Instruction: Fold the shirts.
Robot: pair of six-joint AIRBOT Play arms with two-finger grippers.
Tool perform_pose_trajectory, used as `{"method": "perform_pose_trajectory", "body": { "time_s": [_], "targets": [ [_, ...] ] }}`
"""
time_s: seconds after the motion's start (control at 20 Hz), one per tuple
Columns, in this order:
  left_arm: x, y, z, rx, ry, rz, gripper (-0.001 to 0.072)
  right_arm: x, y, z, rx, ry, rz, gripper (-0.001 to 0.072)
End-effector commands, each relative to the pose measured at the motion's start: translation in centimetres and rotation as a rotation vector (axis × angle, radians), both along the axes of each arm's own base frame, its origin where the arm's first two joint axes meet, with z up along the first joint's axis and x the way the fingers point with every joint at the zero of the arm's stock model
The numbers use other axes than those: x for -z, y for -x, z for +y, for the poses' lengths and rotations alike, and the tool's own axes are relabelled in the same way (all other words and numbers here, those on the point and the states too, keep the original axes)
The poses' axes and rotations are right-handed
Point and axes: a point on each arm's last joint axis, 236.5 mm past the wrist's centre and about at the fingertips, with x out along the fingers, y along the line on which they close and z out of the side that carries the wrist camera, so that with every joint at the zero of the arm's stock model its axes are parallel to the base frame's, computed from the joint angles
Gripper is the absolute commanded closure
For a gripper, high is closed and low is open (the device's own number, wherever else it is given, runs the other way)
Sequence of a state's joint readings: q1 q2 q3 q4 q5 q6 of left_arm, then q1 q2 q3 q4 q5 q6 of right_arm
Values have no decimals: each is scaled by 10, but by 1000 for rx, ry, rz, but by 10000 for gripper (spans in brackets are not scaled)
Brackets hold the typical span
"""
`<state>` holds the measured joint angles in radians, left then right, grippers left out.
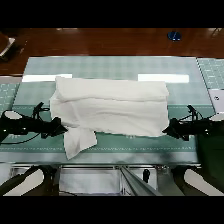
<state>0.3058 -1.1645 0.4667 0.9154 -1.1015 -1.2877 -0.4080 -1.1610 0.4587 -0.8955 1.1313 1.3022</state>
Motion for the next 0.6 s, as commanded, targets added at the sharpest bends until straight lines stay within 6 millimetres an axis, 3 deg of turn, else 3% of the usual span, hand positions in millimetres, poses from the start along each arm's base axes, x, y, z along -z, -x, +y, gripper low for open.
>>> {"method": "perform_pose_trajectory", "body": {
  "time_s": [0.0, 0.15, 0.35, 0.55],
  "targets": [
    [-4, -6, 2, 19, -5, -29, 684, -18, -27, 18, -13, -111, -121, 688],
    [-36, -49, 11, -12, 3, -138, 685, -52, -56, 8, -78, -96, -215, 689],
    [-105, -138, 26, -62, -16, -385, 685, -99, -126, -27, -35, 12, -372, 689],
    [-123, -207, 22, -32, -13, -437, 685, -102, -179, -20, -92, 28, -404, 689]
  ]
}}
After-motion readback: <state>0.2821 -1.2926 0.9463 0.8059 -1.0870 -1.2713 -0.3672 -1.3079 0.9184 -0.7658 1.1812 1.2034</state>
